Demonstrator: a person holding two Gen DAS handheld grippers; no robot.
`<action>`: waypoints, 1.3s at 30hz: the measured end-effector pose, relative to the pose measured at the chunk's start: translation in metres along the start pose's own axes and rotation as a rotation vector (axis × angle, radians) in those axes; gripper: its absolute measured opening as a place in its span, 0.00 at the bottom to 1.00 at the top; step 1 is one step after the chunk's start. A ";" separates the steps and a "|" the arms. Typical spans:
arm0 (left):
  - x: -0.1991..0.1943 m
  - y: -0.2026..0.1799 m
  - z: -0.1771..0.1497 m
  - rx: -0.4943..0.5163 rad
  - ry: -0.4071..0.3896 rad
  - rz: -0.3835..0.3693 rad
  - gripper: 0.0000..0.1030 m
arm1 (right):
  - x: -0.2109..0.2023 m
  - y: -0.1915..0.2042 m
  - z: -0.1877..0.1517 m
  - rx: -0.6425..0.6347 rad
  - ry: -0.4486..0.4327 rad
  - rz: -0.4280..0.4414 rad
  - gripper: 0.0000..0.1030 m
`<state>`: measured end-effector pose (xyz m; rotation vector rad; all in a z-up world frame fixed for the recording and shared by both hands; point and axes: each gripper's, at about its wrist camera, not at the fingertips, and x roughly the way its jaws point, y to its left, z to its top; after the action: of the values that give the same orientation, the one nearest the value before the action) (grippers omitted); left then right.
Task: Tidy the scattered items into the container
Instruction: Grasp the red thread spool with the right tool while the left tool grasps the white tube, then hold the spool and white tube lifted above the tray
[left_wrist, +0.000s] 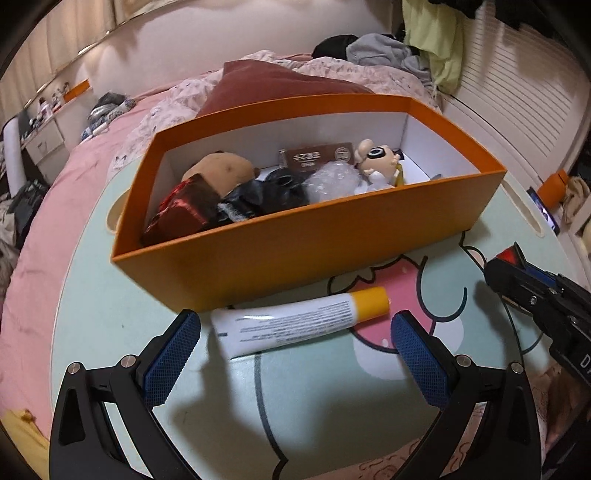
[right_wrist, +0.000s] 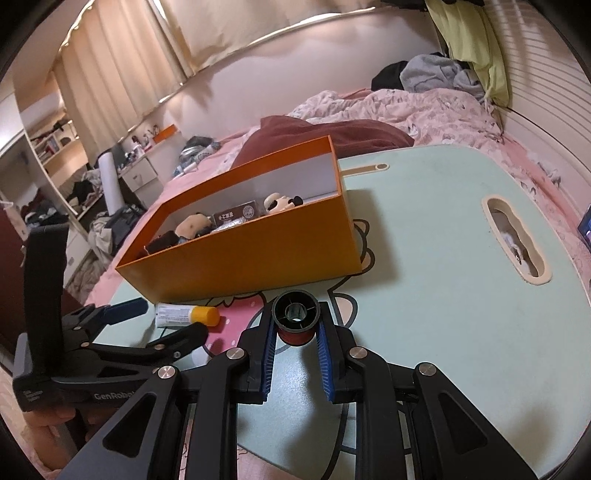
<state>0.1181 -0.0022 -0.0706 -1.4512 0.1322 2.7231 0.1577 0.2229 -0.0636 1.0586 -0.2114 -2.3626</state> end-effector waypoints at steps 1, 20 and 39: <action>0.001 -0.001 0.001 0.006 0.001 0.010 1.00 | 0.000 0.000 0.000 -0.001 0.001 0.001 0.19; -0.015 0.032 -0.010 -0.170 -0.030 -0.204 0.95 | 0.003 0.002 -0.004 0.001 0.017 0.009 0.20; -0.044 0.057 -0.051 -0.319 -0.105 -0.279 0.95 | 0.007 0.029 -0.008 -0.135 0.036 -0.038 0.20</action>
<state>0.1799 -0.0642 -0.0594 -1.2674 -0.4915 2.6633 0.1713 0.1956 -0.0632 1.0481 -0.0184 -2.3527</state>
